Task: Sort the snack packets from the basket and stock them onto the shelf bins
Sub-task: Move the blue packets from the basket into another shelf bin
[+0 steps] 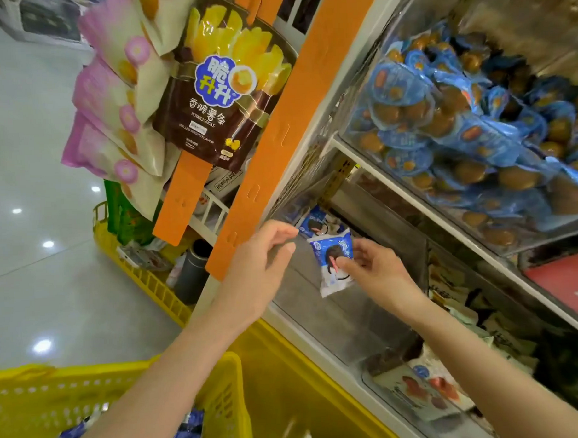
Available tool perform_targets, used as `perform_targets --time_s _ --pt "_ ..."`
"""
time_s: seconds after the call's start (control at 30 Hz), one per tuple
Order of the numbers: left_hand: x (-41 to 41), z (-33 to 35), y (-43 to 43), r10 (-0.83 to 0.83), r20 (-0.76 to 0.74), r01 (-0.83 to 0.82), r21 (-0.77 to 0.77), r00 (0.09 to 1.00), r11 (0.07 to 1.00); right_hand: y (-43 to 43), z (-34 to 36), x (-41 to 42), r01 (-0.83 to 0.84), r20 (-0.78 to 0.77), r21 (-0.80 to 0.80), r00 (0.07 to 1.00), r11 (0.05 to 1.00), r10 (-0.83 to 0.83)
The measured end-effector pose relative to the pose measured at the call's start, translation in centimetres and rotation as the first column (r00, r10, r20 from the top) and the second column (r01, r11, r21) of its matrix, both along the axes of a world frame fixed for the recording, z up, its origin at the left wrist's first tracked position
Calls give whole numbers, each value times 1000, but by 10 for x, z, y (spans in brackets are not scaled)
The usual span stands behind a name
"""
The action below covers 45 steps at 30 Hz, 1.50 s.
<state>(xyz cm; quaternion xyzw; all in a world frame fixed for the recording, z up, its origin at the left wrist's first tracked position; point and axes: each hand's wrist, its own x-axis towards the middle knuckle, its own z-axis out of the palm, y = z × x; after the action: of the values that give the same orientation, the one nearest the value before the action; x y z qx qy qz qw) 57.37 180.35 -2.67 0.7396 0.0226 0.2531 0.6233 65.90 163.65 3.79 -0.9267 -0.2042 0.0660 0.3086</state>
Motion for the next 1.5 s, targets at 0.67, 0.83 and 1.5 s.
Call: perform_targets --time_s 0.67,0.83,1.5 --pt "36 -44 2 -148 20 91 703 989 706 -42 -47 168 135 61 -765 989 629 -138" --pt "36 -45 1 -158 25 98 687 987 720 -42 -56 158 220 102 -602 975 768 -198" --pt "-3 -25 17 -147 -85 164 701 985 695 0 -54 -25 -204 202 -190 949 960 241"
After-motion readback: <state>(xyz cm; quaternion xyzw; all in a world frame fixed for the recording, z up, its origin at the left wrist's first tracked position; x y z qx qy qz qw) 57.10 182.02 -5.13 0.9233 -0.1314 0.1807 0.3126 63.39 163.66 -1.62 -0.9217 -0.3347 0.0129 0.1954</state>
